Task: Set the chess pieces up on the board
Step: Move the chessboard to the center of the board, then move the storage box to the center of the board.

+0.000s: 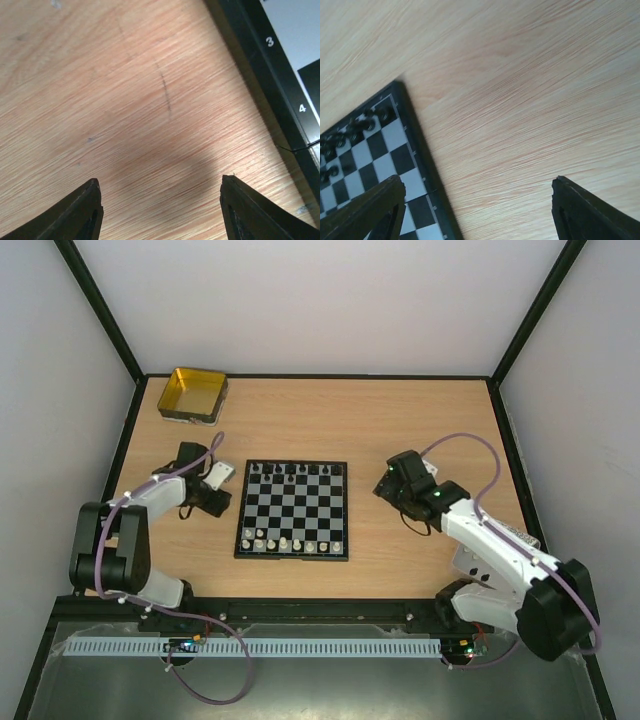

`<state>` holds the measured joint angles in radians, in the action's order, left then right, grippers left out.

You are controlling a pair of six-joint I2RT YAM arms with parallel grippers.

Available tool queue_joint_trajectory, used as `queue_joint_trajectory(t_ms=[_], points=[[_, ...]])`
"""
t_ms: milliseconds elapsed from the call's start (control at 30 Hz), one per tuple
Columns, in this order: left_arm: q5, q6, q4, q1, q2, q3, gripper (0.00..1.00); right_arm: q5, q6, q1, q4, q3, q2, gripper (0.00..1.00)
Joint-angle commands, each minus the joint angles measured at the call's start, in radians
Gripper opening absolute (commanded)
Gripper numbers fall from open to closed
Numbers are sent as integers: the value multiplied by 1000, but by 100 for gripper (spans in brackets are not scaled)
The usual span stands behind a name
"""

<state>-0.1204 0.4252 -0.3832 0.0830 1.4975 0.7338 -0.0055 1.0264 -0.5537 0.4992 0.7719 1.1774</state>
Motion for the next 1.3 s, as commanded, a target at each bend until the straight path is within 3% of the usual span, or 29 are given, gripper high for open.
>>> queue_joint_trajectory(t_ms=[0,233,567,967,1267], points=[[-27,13,-2,-20,-50,8,66,187,-10,51,241,35,-83,78],[-65,0,17,-22,-36,16,66,275,-33,262,378,-2,-174,89],[-106,-8,27,-22,15,52,66,295,-39,460,347,-64,-202,91],[-133,4,-1,-22,18,86,66,285,-33,610,258,-103,-156,91],[-141,14,-21,-23,-15,79,67,238,-38,630,171,-131,-82,89]])
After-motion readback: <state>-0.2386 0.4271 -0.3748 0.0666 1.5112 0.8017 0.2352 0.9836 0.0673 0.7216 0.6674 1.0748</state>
